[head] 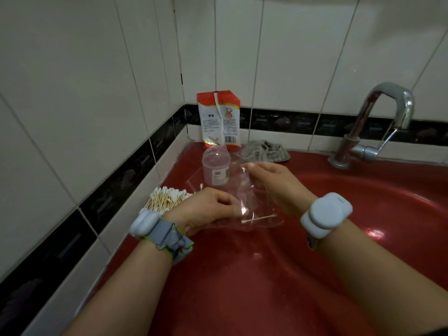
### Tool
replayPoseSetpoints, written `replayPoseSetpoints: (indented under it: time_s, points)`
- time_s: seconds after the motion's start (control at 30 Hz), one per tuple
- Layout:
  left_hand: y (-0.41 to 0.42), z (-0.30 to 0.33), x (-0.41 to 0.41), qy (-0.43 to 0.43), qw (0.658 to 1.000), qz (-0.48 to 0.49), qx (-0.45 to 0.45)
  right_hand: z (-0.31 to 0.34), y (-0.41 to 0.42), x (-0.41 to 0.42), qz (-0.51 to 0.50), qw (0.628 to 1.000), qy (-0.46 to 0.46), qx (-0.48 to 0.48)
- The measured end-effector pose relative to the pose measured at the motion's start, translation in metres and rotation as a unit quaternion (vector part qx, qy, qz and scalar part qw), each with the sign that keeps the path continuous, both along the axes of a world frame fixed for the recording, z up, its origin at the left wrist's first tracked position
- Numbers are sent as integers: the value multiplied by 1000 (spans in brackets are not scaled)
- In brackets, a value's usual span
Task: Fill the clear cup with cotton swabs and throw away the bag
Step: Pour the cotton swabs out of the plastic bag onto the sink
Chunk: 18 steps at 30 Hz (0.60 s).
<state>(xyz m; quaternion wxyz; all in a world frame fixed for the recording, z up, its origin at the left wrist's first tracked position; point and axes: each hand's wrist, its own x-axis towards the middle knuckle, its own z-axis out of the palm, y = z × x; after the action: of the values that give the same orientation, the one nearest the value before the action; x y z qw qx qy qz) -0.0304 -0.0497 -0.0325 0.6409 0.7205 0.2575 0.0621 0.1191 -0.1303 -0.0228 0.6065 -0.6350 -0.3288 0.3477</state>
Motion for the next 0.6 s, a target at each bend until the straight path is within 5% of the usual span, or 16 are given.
replayPoseSetpoints:
  time_s: [0.23,0.6]
  points:
    - [-7,5,3,25,982,-57,177,0,9,-11,-12,999,-28,20]
    - [-1,1,-6,34,959,1,280,2,5,-4,-21,998,45,25]
